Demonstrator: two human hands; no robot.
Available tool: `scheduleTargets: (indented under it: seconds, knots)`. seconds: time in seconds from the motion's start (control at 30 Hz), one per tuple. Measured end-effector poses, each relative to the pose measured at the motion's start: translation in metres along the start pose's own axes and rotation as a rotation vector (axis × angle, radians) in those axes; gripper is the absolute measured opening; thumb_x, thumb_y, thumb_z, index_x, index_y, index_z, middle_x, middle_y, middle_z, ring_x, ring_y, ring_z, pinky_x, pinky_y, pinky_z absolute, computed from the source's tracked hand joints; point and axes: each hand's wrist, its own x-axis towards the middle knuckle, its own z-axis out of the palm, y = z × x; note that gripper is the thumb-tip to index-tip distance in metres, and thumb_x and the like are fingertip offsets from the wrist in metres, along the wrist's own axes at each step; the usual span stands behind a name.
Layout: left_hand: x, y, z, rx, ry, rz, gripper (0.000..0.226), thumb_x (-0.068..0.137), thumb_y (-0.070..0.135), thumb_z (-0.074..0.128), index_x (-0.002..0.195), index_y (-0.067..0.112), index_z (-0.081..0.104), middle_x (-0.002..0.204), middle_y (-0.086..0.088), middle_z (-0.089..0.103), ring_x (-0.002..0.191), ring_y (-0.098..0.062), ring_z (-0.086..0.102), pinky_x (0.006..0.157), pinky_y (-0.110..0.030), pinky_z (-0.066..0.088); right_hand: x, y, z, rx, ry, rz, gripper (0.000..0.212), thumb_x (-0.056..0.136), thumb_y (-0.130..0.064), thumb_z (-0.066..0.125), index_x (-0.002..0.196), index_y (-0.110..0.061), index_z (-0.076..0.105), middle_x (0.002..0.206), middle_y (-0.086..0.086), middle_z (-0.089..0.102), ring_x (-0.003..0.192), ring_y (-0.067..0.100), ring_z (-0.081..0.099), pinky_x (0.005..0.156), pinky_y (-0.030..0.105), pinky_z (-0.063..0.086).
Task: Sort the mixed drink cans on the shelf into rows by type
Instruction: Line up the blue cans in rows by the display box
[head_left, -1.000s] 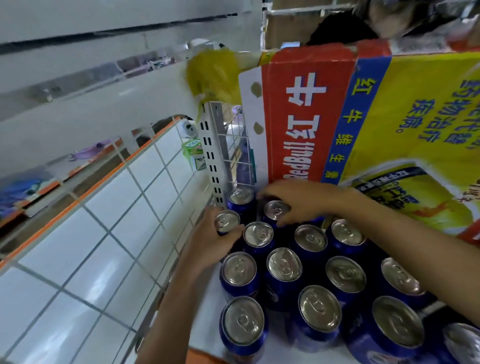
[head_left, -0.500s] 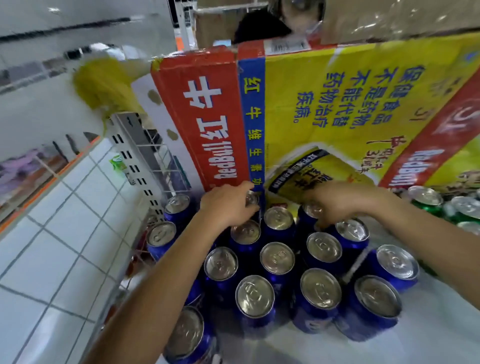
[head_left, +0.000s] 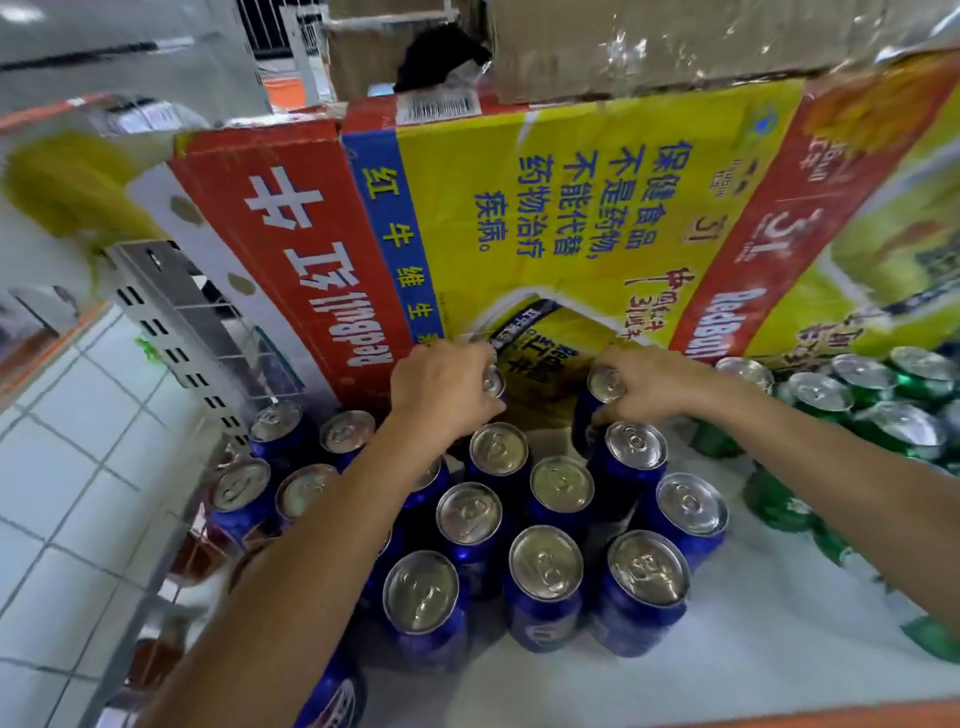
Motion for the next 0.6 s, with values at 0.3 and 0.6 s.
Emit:
scheduleTargets:
  seconds: [0.3, 0.6]
  knots:
    - [0.008, 0.019, 0.022, -0.333, -0.156, -0.014, 0.051, 0.082, 0.050, 0.066, 0.128, 0.034, 0.049, 0.125, -0.001, 0.062, 0.111, -0.026, 0.058, 0.086, -0.034, 0.046, -0.026, 0.000, 0.000, -0.005, 0.026, 0.075, 0.076, 0.086, -0.063, 0.049, 0.134, -0.005, 0.040, 0.126, 0.010, 0.052, 0.102, 0.029, 0.057, 0.077, 0.033, 0.046]
    - [-0.015, 0.043, 0.007, -0.013, -0.256, 0.037, 0.063, 0.080, 0.055, 0.064, 0.135, 0.033, 0.044, 0.122, -0.010, 0.059, 0.109, -0.035, 0.056, 0.079, -0.038, 0.049, -0.056, -0.007, 0.012, -0.042, 0.013, -0.067, 0.070, 0.077, -0.038, 0.075, 0.132, -0.015, 0.038, 0.101, 0.008, 0.055, 0.099, 0.029, 0.059, 0.073, 0.032, 0.046]
